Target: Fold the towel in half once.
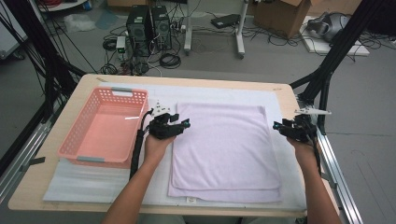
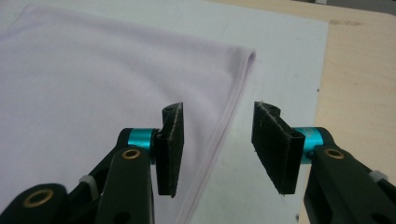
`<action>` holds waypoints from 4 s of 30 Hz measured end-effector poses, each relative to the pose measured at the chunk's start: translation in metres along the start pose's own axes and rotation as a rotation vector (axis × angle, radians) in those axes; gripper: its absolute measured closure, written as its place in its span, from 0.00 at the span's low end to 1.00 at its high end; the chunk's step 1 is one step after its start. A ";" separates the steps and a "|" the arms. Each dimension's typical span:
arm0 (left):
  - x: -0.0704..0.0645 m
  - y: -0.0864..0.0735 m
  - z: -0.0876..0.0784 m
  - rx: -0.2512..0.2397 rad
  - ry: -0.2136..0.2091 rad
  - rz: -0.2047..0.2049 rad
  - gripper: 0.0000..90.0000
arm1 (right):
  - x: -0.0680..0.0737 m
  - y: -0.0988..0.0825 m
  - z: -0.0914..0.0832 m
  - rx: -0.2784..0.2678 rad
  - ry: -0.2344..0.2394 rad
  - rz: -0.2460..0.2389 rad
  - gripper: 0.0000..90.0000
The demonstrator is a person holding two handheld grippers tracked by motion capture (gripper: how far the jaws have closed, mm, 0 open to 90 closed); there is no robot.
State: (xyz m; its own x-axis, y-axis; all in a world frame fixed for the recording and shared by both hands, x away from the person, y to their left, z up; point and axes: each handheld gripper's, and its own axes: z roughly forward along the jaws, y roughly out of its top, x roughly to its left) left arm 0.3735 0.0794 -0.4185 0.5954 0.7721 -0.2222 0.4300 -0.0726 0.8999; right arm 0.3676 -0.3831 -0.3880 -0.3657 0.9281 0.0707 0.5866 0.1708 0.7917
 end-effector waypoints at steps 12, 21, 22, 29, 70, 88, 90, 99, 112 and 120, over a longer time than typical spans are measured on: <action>-0.025 -0.043 -0.053 -0.015 -0.060 0.024 0.54 | 0.025 -0.061 -0.049 0.006 0.040 -0.037 0.55; -0.041 -0.076 -0.090 0.004 -0.040 -0.012 0.47 | 0.040 -0.106 -0.076 0.036 0.084 -0.024 0.51; -0.043 -0.079 -0.093 0.004 -0.035 -0.015 0.45 | 0.040 -0.109 -0.079 0.050 0.083 -0.024 0.50; -0.055 -0.094 -0.112 0.041 -0.033 -0.026 0.50 | 0.051 -0.134 -0.095 0.043 0.106 -0.023 0.57; -0.089 -0.104 -0.104 0.183 0.014 0.067 0.70 | 0.061 -0.140 -0.102 0.032 0.070 -0.030 0.62; -0.090 -0.104 -0.104 0.158 0.021 0.065 0.99 | 0.058 -0.145 -0.088 0.063 0.111 0.012 0.80; -0.090 -0.104 -0.104 0.163 0.021 0.069 0.99 | 0.061 -0.144 -0.088 0.066 0.114 -0.019 0.92; -0.089 -0.097 -0.114 0.085 0.000 0.038 0.99 | 0.067 -0.141 -0.095 0.026 0.130 -0.059 1.00; -0.087 -0.096 -0.120 0.068 -0.018 0.021 0.99 | 0.069 -0.142 -0.087 0.101 0.097 -0.049 0.72; -0.087 -0.096 -0.122 0.071 -0.020 0.014 0.99 | 0.078 -0.139 -0.088 0.098 0.055 -0.125 0.90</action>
State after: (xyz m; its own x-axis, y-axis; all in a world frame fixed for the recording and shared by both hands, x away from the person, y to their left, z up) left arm 0.1974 0.0967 -0.4401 0.6148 0.7581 -0.2176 0.4677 -0.1284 0.8745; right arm 0.1942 -0.3633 -0.4393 -0.4779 0.8783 0.0107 0.6007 0.3179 0.7336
